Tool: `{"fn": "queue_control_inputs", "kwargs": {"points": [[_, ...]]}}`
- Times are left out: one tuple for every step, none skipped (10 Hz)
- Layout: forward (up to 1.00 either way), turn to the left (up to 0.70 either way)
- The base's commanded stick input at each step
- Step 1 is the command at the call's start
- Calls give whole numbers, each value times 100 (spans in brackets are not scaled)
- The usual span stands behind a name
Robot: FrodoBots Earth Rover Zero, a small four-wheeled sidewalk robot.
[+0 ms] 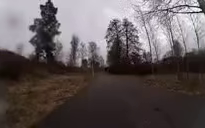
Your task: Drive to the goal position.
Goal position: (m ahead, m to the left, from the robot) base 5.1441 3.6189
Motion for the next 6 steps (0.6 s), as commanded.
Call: {"fn": "queue_control_inputs", "kwargs": {"points": [[70,0],[70,0],[70,0],[70,0],[70,0],[70,0]]}}
